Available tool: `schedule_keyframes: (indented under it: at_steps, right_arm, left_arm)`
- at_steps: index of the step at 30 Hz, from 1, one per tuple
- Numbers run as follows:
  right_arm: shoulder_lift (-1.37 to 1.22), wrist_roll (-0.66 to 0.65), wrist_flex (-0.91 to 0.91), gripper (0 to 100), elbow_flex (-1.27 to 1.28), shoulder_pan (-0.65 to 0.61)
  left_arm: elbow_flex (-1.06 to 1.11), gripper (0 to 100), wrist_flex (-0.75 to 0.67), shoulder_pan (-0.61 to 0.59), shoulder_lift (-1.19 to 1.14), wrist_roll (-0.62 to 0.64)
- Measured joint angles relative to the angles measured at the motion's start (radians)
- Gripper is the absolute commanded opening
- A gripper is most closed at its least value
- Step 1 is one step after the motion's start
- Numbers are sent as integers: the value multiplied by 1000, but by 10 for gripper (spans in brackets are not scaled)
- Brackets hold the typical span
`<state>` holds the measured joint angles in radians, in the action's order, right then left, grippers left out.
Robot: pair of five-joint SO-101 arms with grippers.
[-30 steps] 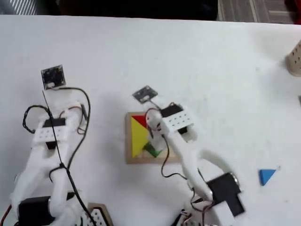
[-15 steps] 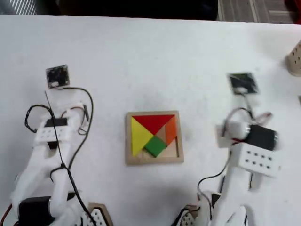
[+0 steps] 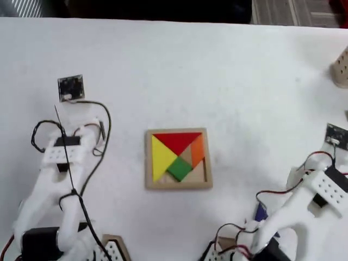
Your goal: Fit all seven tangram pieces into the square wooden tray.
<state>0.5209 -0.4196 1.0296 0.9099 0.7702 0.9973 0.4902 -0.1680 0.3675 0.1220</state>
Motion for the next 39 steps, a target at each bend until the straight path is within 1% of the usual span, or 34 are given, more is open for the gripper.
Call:
schedule_keyframes:
  at_steps: [4,6,10,16,23,25,29,39]
  right_arm:
    - [-75,-8,-54,190,0,46]
    - [-117,-8,-72,201,0,55]
    - [-198,-8,-110,184,0,58]
    - [-301,-8,-193,184,0,60]
    - [-336,-9,-282,183,0,121]
    - [-339,-9,-299,168,0,132]
    - [-345,-9,-310,101,0,141]
    - [-347,-11,-316,91,0,152]
  left_arm:
    - [0,20,0,5,0,2]
    - [0,20,0,20,0,0]
    - [0,20,0,23,0,0]
    - [0,20,0,23,0,0]
    - [0,20,0,23,0,0]
    - [0,20,0,23,0,0]
    - [0,20,0,23,0,0]
    - [0,20,0,23,0,0]
